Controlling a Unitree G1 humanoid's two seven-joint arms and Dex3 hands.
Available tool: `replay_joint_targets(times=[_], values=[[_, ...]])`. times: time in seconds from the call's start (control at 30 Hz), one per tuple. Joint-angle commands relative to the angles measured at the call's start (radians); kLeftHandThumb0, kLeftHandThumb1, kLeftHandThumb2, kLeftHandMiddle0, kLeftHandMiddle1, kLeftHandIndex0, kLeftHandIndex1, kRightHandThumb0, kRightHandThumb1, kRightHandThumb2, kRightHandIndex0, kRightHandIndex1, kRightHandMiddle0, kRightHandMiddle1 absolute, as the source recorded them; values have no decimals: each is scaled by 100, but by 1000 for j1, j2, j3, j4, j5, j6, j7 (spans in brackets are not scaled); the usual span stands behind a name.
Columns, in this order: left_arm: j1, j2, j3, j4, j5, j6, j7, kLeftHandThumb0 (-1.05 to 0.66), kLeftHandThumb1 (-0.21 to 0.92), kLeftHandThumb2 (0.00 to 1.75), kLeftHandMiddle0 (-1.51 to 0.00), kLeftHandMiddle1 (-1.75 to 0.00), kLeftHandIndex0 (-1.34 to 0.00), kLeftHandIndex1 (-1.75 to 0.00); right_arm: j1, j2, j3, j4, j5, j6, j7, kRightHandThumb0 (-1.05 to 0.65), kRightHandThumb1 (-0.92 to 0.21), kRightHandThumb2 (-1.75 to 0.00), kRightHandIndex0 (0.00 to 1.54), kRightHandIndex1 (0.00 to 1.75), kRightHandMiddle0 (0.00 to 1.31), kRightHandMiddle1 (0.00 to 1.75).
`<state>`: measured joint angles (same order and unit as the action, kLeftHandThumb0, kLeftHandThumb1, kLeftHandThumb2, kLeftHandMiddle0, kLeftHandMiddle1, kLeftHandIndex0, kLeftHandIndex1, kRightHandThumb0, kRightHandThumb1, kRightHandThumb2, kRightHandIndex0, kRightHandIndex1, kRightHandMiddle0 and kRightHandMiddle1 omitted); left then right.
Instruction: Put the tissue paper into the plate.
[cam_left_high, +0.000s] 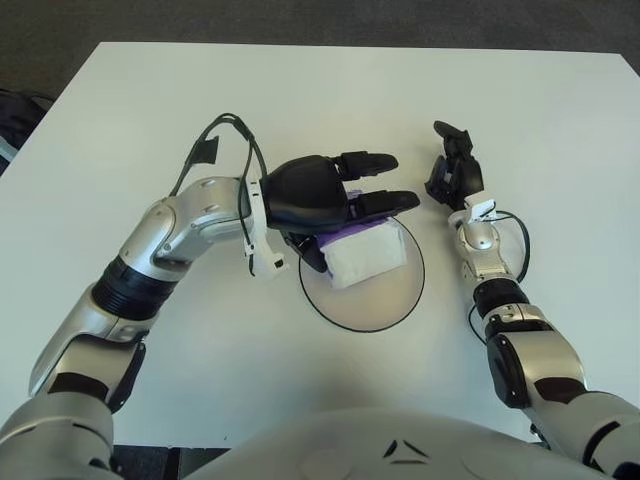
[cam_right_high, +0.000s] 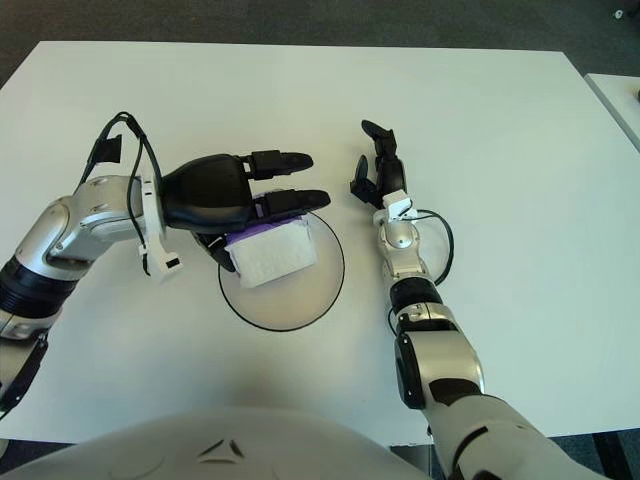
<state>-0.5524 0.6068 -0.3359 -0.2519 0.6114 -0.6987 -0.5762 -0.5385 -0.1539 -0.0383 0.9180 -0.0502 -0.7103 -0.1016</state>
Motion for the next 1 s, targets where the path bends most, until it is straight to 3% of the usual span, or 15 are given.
replay_joint_targets(times=[0.0, 0.2, 0.63, 0.83, 0.9, 0.97], values=[[-44, 27, -10, 17, -41, -33, -23, -105, 92, 68, 0, 0, 0, 0, 247, 23, 6, 222, -24, -53, 13, -69, -92, -101, 36, 7, 0, 65], [-49, 33, -7, 36, -63, -44, -30, -105, 92, 63, 0, 0, 0, 0, 231, 20, 0, 243, -26, 8, -8, -69, -92, -100, 35, 6, 0, 64], [-60, 82, 18, 61, -124, -9, -76, -105, 92, 51, 0, 0, 0, 0, 230, 57, -42, 200, 33, 23, 27, -62, -92, -100, 34, 5, 0, 73], [-65, 116, 26, 63, -163, 29, -124, -105, 92, 49, 0, 0, 0, 0, 287, 100, -25, -12, 30, 142, -18, -62, -92, -100, 34, 5, 0, 78], [-68, 127, 31, 69, -175, 30, -131, -105, 92, 48, 0, 0, 0, 0, 325, 117, -12, -140, 22, 228, -36, -62, -92, -100, 34, 5, 0, 79], [-70, 138, 35, 82, -183, 24, -134, -105, 92, 46, 0, 0, 0, 0, 335, 119, -14, -170, 29, 272, -35, -63, -92, -100, 35, 5, 0, 80]])
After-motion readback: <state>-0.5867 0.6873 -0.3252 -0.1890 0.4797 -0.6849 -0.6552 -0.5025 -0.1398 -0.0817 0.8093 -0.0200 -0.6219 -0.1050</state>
